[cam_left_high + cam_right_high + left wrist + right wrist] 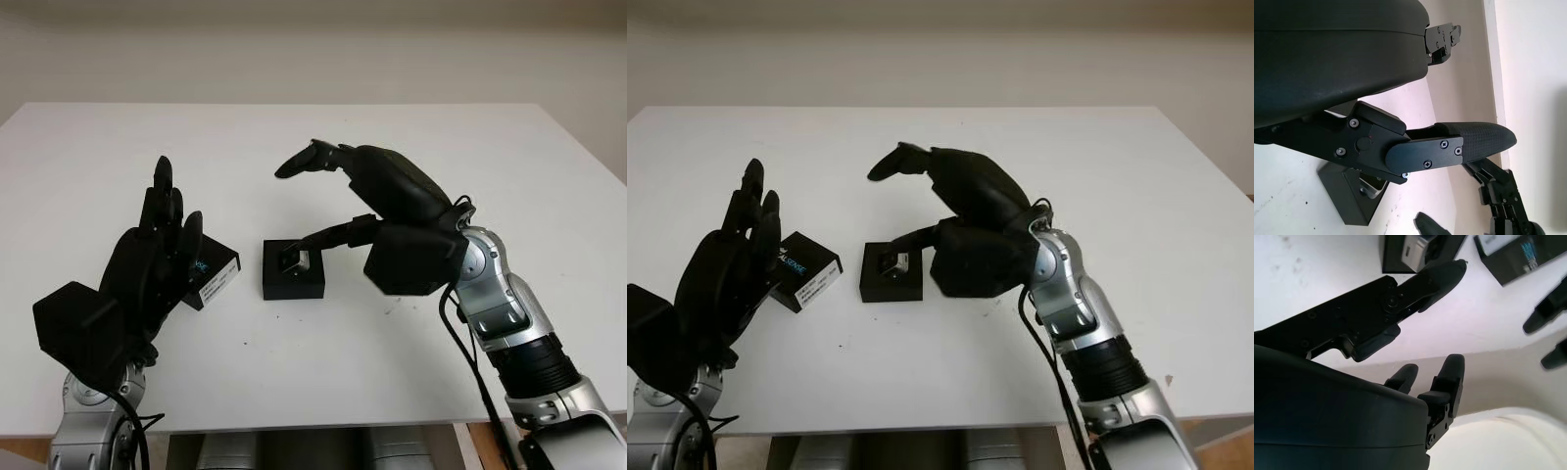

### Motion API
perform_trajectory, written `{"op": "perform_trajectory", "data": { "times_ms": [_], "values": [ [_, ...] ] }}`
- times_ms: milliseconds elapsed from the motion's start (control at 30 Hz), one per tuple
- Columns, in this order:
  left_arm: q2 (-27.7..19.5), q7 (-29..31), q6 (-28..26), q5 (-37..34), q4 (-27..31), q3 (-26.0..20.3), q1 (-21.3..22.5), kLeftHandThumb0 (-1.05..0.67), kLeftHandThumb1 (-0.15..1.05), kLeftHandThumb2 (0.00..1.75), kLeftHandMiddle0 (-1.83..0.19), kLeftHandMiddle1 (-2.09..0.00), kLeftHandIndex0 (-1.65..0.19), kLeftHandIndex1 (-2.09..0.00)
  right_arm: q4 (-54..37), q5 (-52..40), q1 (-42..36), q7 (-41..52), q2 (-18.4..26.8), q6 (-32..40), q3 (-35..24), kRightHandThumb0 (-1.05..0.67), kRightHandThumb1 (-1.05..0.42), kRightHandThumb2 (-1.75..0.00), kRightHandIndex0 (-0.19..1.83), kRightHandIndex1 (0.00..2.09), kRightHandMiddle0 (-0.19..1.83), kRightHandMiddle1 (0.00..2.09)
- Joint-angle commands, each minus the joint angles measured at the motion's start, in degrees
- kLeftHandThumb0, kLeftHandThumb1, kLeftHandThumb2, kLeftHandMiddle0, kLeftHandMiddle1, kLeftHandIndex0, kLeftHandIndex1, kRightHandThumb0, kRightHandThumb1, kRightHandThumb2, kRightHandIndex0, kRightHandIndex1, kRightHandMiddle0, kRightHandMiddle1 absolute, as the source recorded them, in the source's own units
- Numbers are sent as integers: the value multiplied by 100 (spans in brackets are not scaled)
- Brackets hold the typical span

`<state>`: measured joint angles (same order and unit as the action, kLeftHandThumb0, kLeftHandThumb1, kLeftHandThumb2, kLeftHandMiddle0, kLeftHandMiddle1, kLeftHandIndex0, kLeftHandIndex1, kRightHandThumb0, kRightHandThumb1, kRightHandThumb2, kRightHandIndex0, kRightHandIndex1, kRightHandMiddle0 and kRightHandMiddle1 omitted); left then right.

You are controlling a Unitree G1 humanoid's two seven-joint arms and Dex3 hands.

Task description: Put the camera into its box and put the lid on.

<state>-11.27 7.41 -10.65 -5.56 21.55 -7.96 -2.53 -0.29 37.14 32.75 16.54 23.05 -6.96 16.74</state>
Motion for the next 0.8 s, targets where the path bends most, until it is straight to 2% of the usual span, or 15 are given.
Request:
{"op": "perform_trajectory", "data": {
  "times_ms": [0, 133, 167, 233, 300, 433, 633, 767],
  "values": [
    [33, -28, 54, 6, -22, 20, 108, -82, 105, 58, 19, 0, 19, 0, -258, 469, 121, 47, 126, 32, 240, -79, -92, -7, 23, 55, 31, 71],
    [79, -49, 67, -4, -49, 28, 132, -82, 105, 57, 19, 0, 19, 0, -388, 1358, 34, -130, 122, 89, 554, -82, -92, -5, 31, 39, 39, 65],
    [87, -61, 65, 1, -46, 32, 133, -83, 105, 57, 19, 0, 19, 0, -401, 1518, 6, -174, 103, 114, 611, -83, -93, -5, 32, 35, 38, 73],
    [103, -88, 63, 19, -52, 44, 142, -83, 105, 56, 19, 0, 19, 0, -414, 1827, -53, -296, 51, 187, 707, -85, -93, -5, 34, 29, 27, 107],
    [93, -78, 106, 49, -86, 69, 145, -83, 105, 57, 19, 0, 19, 0, -471, 2213, -126, -355, -32, 377, 833, -85, -93, -5, 35, 23, 19, 130],
    [88, -70, 92, 95, -99, 124, 133, -83, 105, 59, 19, 0, 19, 0, -495, 2683, -246, -496, -150, 605, 978, -84, -92, -5, 36, 19, 15, 148],
    [178, -114, 81, 47, -91, 124, 85, -84, 105, 57, 19, 0, 19, 0, -280, 3060, -408, -936, -295, 776, 1117, -82, -93, -6, 39, 18, 15, 165],
    [166, -98, 129, 88, -97, 130, 52, -84, 105, 59, 19, 0, 19, 0, -73, 3164, -425, -1218, -358, 850, 1159, -82, -93, -5, 43, 18, 19, 160]
  ]
}}
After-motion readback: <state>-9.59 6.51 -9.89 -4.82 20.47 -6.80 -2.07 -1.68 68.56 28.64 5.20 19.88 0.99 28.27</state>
